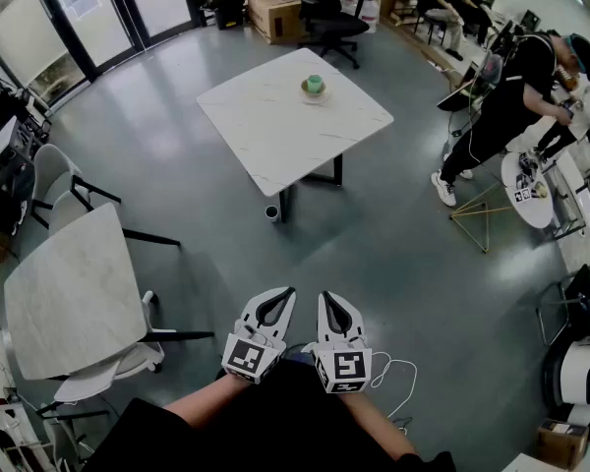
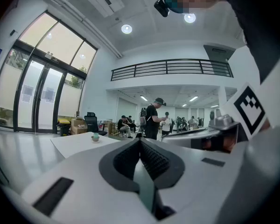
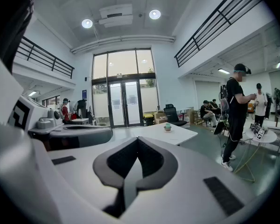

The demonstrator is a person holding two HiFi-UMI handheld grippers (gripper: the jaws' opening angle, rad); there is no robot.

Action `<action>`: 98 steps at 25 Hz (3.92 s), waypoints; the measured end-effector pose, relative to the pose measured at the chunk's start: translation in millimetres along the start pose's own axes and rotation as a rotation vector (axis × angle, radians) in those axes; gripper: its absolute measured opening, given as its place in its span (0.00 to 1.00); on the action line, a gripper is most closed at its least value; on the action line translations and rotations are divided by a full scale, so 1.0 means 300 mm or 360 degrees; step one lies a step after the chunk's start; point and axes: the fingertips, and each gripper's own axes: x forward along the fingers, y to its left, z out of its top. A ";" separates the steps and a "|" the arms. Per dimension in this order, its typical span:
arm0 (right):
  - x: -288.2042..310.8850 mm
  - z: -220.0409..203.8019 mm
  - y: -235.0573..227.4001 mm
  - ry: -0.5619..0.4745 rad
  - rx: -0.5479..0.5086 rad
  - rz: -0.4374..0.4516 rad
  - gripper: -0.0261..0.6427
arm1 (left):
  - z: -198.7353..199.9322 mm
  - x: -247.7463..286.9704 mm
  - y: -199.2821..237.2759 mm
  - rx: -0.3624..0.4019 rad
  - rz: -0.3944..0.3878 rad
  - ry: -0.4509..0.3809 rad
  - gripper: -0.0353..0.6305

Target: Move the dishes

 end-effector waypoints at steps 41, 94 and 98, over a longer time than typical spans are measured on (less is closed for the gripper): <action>0.792 0.121 -0.663 0.0277 0.0029 -0.0160 0.06 | 0.029 0.976 0.457 -0.0220 -0.0205 0.0007 0.08; 2.371 0.363 -1.303 0.0474 -0.0130 0.0536 0.06 | 0.141 1.952 1.426 -0.0322 0.0748 0.0020 0.08; 2.466 0.333 -1.324 0.0531 -0.0262 0.0586 0.06 | 0.122 1.958 1.461 -0.0350 0.0792 0.0026 0.08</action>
